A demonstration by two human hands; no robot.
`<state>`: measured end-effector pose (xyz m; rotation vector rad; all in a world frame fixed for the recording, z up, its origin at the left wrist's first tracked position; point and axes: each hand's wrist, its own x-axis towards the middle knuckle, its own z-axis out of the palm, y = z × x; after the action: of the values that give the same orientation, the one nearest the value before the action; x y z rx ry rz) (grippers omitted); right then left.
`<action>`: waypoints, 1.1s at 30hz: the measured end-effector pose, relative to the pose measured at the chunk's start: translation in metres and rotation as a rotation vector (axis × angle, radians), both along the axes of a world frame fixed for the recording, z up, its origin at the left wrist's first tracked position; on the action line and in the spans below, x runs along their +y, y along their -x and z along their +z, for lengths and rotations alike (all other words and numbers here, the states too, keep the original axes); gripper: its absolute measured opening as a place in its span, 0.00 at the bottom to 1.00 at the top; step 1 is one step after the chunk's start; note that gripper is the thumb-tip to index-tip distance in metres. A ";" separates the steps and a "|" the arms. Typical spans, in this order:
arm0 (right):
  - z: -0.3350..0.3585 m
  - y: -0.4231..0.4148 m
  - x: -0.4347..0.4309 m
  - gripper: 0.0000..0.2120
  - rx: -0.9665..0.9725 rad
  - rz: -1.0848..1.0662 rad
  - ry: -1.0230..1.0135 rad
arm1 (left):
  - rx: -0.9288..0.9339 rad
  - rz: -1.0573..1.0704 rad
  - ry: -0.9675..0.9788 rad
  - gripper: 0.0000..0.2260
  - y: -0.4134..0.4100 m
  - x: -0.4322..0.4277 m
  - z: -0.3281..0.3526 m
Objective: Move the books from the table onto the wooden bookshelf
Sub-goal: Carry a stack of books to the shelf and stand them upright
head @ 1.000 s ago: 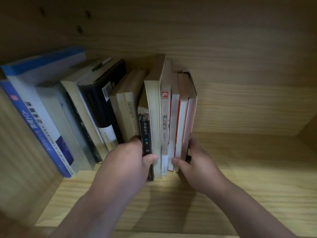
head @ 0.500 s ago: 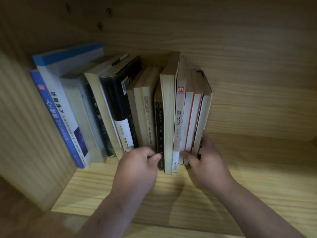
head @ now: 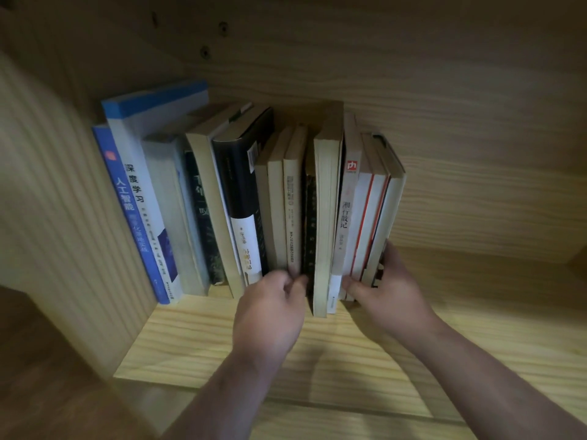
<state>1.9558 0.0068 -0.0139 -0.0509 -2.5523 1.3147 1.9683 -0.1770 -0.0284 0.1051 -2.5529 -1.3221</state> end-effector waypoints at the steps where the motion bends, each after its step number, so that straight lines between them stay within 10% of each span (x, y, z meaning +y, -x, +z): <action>1: 0.003 -0.003 -0.001 0.24 0.000 0.005 0.009 | 0.004 -0.027 -0.011 0.17 -0.004 -0.002 0.000; 14: 0.047 -0.036 -0.010 0.28 0.026 0.015 -0.045 | 0.108 -0.325 -0.024 0.03 -0.056 -0.051 0.035; 23: 0.127 -0.015 0.014 0.38 0.237 0.093 -0.527 | 0.454 -0.476 0.195 0.15 -0.036 0.000 0.102; 33: 0.161 0.011 0.019 0.42 -0.038 0.383 -0.641 | 0.217 -0.473 -0.103 0.27 -0.038 0.016 0.070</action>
<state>1.9452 0.0258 0.1473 0.5611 -2.9846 0.5280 2.0066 -0.1608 0.0413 -0.6246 -2.4050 -1.5228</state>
